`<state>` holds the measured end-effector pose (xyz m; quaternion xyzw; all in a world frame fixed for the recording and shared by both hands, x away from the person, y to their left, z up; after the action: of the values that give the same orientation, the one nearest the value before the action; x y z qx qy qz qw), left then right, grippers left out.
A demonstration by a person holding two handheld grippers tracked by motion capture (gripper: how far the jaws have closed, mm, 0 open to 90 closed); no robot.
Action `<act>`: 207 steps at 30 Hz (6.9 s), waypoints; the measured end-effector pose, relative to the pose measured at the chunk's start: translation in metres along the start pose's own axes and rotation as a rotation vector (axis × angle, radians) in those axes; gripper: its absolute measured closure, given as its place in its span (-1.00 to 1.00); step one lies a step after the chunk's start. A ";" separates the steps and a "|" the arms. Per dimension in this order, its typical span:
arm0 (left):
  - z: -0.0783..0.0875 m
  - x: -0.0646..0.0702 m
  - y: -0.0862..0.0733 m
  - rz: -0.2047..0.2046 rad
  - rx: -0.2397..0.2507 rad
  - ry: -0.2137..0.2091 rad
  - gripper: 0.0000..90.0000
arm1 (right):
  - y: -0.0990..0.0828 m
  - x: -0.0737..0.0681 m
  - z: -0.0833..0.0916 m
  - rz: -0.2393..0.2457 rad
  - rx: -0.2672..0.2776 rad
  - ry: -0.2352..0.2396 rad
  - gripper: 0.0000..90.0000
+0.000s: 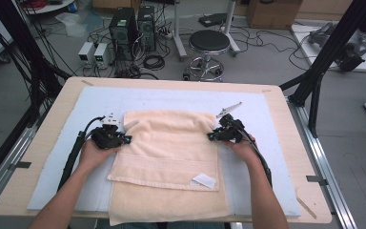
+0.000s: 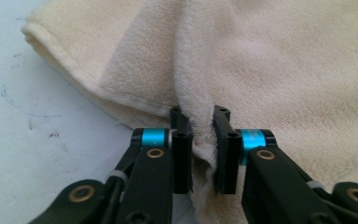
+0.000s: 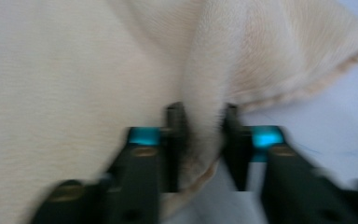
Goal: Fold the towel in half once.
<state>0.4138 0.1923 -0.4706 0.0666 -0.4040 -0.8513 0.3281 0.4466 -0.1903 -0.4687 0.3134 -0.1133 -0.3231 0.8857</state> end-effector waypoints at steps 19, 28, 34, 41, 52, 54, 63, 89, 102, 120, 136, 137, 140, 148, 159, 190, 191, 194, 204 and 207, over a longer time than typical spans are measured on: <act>-0.020 -0.039 0.030 0.114 0.044 0.106 0.82 | 0.020 0.031 -0.014 -0.127 0.031 -0.128 0.72; 0.021 -0.024 0.026 0.048 0.130 0.066 0.21 | 0.009 0.020 0.024 -0.101 0.127 -0.132 0.16; 0.047 0.004 0.011 -0.008 0.196 0.006 0.15 | -0.001 -0.012 0.045 -0.023 0.179 -0.083 0.11; 0.055 0.032 -0.015 -0.071 0.160 -0.046 0.12 | -0.007 -0.049 0.060 0.075 0.198 -0.028 0.04; 0.053 0.055 -0.046 -0.120 0.074 -0.104 0.15 | -0.040 -0.094 0.051 0.179 0.136 0.054 0.12; 0.050 0.054 -0.052 -0.118 0.048 -0.107 0.21 | -0.046 -0.098 0.044 0.202 0.110 0.067 0.16; 0.045 0.049 -0.053 -0.112 0.039 -0.062 0.64 | -0.049 -0.101 0.037 0.193 0.108 0.084 0.58; 0.084 0.115 -0.049 -0.192 0.109 -0.112 0.92 | -0.059 -0.104 0.092 0.192 0.186 0.120 0.89; 0.088 0.154 -0.085 -0.212 0.025 -0.151 0.92 | -0.091 -0.130 0.101 0.222 0.160 0.173 0.89; 0.088 0.157 -0.090 -0.235 0.027 -0.196 0.32 | -0.091 -0.129 0.096 0.208 0.160 0.175 0.24; 0.072 0.149 -0.098 -0.306 -0.033 -0.181 0.65 | -0.100 -0.137 0.075 0.307 0.112 0.175 0.10; 0.072 0.149 -0.097 -0.313 -0.037 -0.173 0.72 | -0.100 -0.137 0.074 0.309 0.116 0.171 0.16; 0.072 0.148 -0.095 -0.312 -0.046 -0.189 0.86 | -0.098 -0.136 0.073 0.281 0.118 0.164 0.36; 0.082 0.140 -0.095 -0.297 -0.037 -0.187 0.90 | -0.093 -0.146 0.073 0.278 0.106 0.192 0.73; 0.102 0.129 -0.105 -0.250 -0.002 -0.172 0.90 | -0.086 -0.168 0.069 0.316 0.102 0.245 0.69; 0.030 0.005 0.038 -0.066 0.185 0.038 0.23 | 0.042 -0.021 0.040 0.083 0.226 -0.079 0.16; 0.026 0.001 0.040 -0.069 0.167 0.050 0.21 | 0.045 -0.020 0.032 0.075 0.223 -0.059 0.15; 0.009 -0.013 0.043 -0.048 0.140 0.095 0.12 | 0.046 -0.020 0.013 0.085 0.192 -0.043 0.11; 0.000 -0.019 0.026 -0.021 0.056 0.117 0.87 | 0.032 -0.023 -0.001 0.091 0.128 -0.034 0.62; 0.009 -0.009 0.020 -0.070 0.055 0.104 0.90 | 0.029 -0.028 0.002 0.094 0.163 -0.032 0.60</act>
<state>0.4277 0.1945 -0.4519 0.1338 -0.4069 -0.8463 0.3166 0.4386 -0.1564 -0.4486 0.3735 -0.1681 -0.2759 0.8696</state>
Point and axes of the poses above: each handheld gripper's, and its own axes: z roughly backward along the jaws, y roughly out of its top, x roughly to its right, the point moved 5 cm from there along -z, roughly forward along the jaws, and after that the axes turned 8 degrees about -y, right-handed, at the moved point
